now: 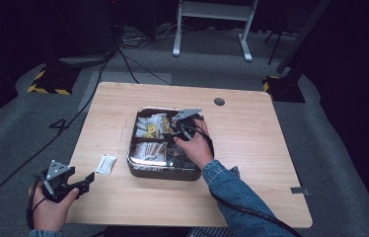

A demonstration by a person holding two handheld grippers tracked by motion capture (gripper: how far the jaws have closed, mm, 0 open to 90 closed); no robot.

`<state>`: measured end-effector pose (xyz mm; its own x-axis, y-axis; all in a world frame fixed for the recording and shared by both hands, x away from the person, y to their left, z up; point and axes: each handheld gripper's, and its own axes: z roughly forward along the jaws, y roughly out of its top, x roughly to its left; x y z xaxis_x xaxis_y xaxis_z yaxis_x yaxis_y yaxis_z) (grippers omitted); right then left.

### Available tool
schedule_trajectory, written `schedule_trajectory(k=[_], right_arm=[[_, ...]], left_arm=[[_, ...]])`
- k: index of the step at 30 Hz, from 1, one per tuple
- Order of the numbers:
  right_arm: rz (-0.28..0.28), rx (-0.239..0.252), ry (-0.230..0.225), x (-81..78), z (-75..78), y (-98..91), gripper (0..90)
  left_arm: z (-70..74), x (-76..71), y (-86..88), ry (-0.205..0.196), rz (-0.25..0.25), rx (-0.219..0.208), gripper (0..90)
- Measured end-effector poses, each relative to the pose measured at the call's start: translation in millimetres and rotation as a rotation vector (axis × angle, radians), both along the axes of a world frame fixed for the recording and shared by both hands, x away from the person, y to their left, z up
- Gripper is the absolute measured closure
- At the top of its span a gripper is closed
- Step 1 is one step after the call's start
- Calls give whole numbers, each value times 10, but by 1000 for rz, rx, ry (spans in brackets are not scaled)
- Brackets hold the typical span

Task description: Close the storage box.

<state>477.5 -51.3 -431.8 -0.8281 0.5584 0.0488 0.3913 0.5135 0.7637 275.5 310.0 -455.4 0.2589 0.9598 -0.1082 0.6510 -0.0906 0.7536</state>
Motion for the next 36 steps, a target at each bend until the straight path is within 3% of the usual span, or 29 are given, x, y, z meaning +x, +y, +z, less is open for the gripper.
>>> schedule_trajectory(k=[36], right_arm=[[-7, -4, -7, -77, -96, -4, 590]], left_arm=[[15, 24, -4, -9, -1, 0, 269]])
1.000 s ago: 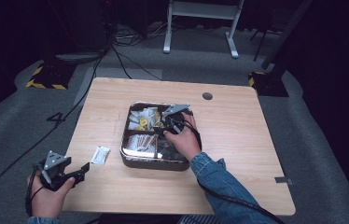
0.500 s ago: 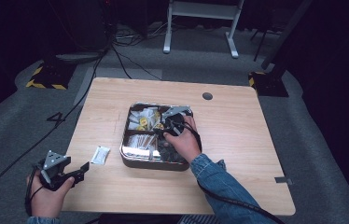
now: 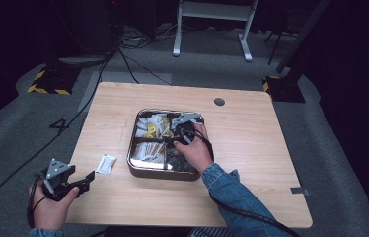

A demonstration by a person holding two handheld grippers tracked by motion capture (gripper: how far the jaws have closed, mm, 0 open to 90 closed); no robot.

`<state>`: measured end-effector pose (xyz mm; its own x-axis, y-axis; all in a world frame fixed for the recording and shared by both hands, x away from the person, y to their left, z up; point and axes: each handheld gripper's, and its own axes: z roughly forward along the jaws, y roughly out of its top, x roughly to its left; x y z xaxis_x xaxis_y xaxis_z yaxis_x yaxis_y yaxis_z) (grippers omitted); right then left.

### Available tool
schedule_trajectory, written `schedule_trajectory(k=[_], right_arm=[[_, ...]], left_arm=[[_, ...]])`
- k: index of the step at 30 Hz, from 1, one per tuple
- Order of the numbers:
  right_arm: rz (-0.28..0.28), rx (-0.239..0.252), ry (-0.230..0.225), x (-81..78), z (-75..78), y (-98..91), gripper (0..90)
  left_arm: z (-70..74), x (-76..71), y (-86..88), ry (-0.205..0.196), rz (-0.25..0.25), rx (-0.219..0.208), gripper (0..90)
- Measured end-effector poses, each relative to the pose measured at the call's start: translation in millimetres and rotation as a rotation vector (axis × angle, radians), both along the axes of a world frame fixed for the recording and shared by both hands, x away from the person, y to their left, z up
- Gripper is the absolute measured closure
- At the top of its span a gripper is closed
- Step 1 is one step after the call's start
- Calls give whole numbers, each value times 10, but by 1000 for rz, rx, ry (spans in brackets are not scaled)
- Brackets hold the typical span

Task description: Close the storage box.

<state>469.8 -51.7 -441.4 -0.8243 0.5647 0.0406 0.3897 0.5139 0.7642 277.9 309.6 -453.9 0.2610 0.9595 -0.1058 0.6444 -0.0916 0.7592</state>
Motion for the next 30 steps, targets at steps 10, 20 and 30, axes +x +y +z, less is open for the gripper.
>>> schedule_trajectory(k=[10, 20, 30], right_arm=[[-6, -24, -2, -4, 15, 25, 586], [-12, 17, -38, -21, 150, -37, 444], [-30, 99, -65, -157, 412, -439, 443]], left_arm=[[5, -5, 7, 1, 0, -5, 270], [9, -2, 4, -1, -1, -5, 269], [-4, 1, 28, 5, 2, -5, 269]])
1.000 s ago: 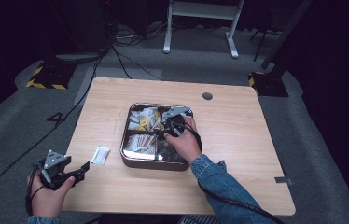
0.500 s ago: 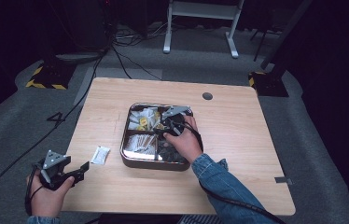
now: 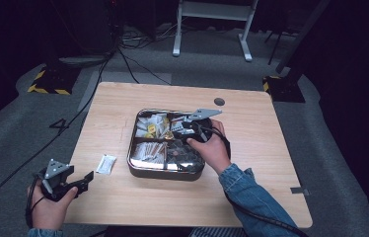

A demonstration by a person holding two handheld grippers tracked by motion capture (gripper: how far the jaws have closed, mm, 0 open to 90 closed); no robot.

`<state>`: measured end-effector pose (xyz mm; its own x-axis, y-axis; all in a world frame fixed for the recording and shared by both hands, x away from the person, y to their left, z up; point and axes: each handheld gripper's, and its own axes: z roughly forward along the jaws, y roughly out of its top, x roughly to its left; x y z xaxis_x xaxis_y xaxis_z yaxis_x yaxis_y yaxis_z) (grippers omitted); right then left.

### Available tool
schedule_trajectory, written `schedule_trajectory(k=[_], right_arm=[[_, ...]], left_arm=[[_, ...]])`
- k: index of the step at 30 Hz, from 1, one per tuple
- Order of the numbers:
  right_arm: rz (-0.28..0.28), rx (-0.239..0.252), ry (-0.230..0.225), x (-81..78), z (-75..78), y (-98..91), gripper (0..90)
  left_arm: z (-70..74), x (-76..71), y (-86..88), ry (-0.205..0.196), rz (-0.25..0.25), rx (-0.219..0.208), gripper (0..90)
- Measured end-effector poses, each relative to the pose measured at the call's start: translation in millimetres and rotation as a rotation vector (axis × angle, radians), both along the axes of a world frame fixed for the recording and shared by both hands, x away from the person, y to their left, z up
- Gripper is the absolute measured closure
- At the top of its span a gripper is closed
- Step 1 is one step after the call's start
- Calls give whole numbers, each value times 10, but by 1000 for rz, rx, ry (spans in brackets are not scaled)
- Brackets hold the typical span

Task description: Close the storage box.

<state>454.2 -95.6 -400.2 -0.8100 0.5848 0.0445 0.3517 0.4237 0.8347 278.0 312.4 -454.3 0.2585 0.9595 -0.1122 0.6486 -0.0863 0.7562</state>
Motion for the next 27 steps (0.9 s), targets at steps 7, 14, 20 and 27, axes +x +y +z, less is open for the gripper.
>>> schedule_trajectory(k=[7, 14, 20, 27], right_arm=[[-33, 35, -10, -67, 136, -311, 443], [-77, 54, -14, -114, 223, -603, 443], [-124, 64, -6, -189, 266, -921, 441], [-160, 70, 7, -263, 238, -1177, 435]], left_arm=[[-5, 53, -42, 2, -14, 4, 269], [-13, 85, -76, 7, -27, 9, 269], [-15, 95, -118, 10, -37, 14, 269], [-17, 82, -122, 13, -40, 7, 269]])
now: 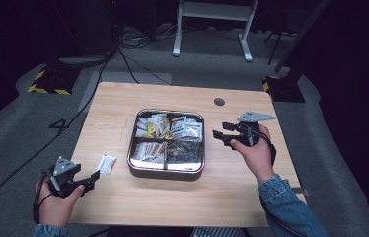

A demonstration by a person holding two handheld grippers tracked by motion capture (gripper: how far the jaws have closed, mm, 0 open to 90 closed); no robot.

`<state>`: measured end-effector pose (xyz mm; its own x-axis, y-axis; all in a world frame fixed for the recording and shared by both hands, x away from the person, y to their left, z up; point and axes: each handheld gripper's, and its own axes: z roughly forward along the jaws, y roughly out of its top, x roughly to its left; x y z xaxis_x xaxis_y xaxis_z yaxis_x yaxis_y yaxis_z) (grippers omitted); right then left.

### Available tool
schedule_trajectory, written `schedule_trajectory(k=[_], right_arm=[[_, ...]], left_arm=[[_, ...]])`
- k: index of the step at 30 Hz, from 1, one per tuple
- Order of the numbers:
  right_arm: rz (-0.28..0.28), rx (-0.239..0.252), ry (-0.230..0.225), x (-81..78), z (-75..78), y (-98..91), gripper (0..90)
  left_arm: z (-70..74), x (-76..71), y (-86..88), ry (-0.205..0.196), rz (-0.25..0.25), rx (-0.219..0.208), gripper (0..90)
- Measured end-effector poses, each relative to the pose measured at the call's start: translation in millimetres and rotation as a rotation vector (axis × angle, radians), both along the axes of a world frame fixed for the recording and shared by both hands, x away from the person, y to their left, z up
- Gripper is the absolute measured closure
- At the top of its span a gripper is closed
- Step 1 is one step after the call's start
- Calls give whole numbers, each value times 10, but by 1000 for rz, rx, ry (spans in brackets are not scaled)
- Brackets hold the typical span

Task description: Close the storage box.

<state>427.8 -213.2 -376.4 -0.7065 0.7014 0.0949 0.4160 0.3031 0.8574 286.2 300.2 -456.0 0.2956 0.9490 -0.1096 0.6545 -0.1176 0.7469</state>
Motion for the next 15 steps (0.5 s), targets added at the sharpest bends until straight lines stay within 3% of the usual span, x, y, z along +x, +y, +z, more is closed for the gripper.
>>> schedule_trajectory(k=[9, 15], right_arm=[[-43, 26, 8, -89, -49, -280, 428], [-82, 34, 29, -157, -164, -516, 427]], left_arm=[[-17, -17, 33, 5, 6, -6, 269], [-21, -31, 3, 12, -2, -7, 268]])
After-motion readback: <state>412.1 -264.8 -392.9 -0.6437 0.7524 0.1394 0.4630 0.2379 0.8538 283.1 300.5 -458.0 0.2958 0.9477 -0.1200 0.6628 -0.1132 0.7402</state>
